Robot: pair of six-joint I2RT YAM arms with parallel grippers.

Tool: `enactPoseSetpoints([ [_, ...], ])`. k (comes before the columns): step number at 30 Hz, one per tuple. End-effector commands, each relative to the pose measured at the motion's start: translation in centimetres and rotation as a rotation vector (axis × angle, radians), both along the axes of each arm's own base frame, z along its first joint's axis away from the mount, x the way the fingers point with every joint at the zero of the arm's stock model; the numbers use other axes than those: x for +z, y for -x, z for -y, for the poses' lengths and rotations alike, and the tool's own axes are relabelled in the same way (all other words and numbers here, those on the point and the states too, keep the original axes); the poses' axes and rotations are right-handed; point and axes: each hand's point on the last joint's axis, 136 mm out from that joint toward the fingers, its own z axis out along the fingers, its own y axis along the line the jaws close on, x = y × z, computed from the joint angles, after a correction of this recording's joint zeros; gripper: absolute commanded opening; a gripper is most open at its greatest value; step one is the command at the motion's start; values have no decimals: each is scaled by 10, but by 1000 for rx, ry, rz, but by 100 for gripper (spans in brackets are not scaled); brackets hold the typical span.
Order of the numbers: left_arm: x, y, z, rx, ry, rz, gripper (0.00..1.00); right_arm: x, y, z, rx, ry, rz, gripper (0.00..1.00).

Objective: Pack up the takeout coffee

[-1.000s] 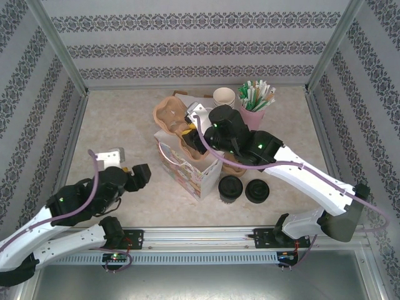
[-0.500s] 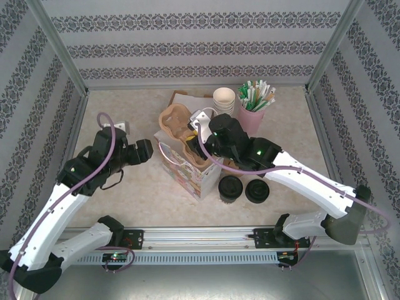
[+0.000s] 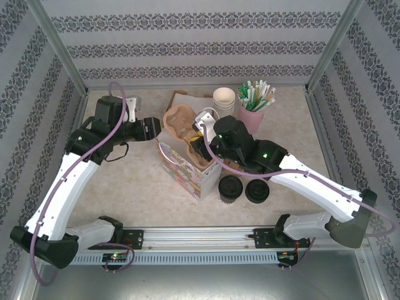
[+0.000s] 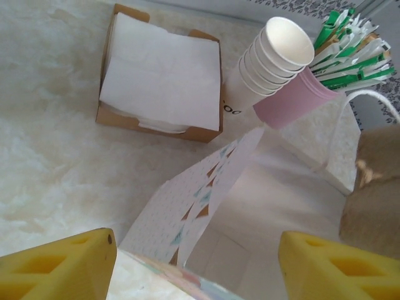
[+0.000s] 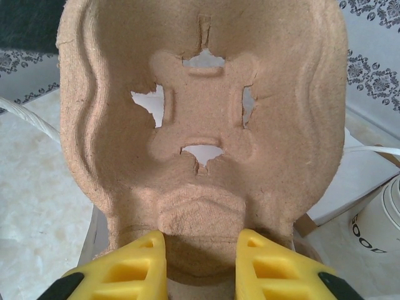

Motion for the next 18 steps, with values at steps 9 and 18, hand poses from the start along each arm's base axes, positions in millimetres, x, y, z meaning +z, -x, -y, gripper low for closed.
enactPoseSetpoints([
  [9, 3, -8, 14, -206, -45, -32, 66, 3, 4, 1, 0, -7, 3, 25],
  [18, -19, -11, 22, -269, -46, -105, 59, 2, 4, 1, 0, -5, 0, 25],
])
